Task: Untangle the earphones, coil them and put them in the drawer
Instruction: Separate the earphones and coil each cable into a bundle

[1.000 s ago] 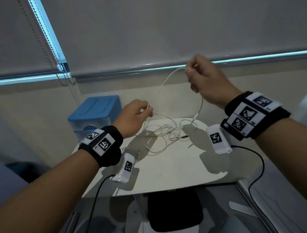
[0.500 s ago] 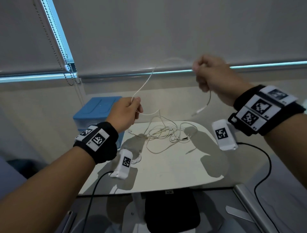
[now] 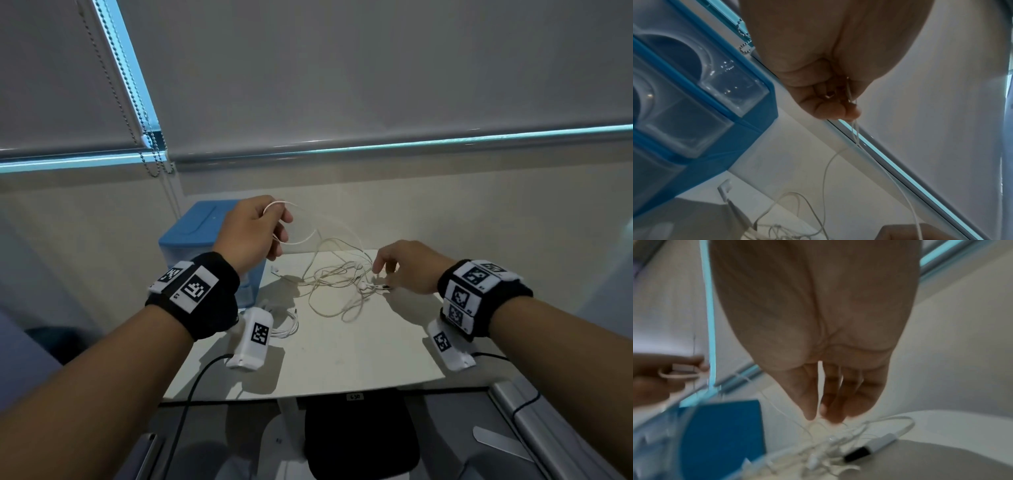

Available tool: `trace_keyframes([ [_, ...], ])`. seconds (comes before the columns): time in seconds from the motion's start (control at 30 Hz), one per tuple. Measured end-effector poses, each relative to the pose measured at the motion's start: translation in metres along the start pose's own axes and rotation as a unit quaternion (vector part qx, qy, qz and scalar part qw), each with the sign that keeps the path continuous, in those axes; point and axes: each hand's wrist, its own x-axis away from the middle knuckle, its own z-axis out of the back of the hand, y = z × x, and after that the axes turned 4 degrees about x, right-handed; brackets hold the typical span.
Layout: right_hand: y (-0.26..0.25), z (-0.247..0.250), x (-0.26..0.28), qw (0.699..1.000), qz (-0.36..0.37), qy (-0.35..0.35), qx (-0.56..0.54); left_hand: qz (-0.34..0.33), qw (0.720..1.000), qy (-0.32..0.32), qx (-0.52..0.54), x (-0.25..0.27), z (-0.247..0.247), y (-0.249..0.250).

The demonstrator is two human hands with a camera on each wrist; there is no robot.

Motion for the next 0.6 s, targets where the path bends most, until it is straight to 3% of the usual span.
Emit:
trace_keyframes([
  [0.1,0.005,-0.011,-0.007,0.992,0.002,-0.008,0.13,0.005,1.0,-0.001,-0.001,-0.002,0.001,0.0],
  [0.23,0.008,-0.017,-0.012,0.986,0.007,0.009,0.168,0.013,1.0,-0.002,0.011,-0.004,-0.001,-0.001],
  [0.43,0.007,0.016,-0.011,0.996,0.013,0.093,-0.004,0.049,0.998,-0.009,0.029,-0.01,-0.008,-0.007],
  [0.6,-0.001,0.05,-0.011,0.975,0.023,0.141,-0.172,0.085,0.992,-0.078,-0.044,-0.011,-0.017,-0.01],
])
